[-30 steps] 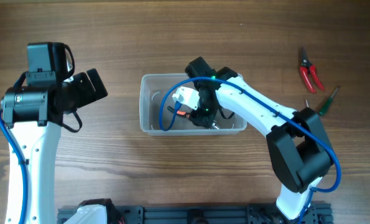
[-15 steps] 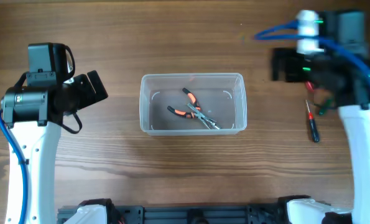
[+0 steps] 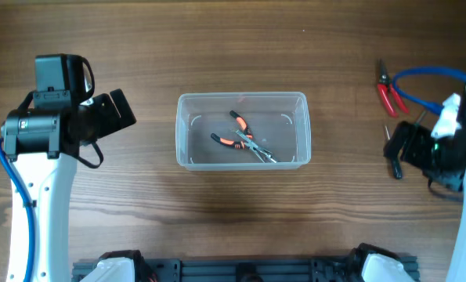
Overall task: Pack container
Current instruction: 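Move the right gripper to the red-handled screwdriver and grasp it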
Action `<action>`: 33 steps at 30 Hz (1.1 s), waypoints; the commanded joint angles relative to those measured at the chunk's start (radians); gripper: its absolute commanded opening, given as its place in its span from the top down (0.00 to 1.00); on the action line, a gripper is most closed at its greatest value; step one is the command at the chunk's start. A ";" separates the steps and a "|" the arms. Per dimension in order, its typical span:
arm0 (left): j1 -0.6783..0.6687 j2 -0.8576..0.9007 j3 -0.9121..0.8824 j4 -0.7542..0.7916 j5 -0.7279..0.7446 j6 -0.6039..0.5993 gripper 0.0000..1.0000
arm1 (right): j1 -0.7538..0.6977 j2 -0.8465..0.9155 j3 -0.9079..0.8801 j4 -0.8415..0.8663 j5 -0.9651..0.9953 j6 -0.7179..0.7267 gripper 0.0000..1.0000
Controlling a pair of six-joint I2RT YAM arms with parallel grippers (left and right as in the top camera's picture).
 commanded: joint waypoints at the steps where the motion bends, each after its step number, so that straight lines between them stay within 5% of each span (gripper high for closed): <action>1: 0.005 0.006 0.014 0.001 0.002 -0.013 0.00 | -0.002 -0.117 -0.119 0.105 -0.039 0.037 0.00; 5: 0.005 0.006 0.014 0.001 0.002 -0.013 0.00 | -0.005 -0.076 -0.222 0.238 -0.031 -0.158 0.00; 11: 0.005 0.006 0.014 0.000 0.002 -0.013 0.00 | -0.054 0.153 -0.256 0.347 0.027 -0.262 0.01; 22: 0.005 0.006 0.014 0.007 0.001 -0.013 0.00 | -0.123 0.500 -0.256 0.493 0.079 -0.336 0.01; 33: 0.005 0.006 0.014 0.024 0.001 -0.013 0.00 | -0.123 0.671 -0.301 0.645 0.093 -0.375 0.04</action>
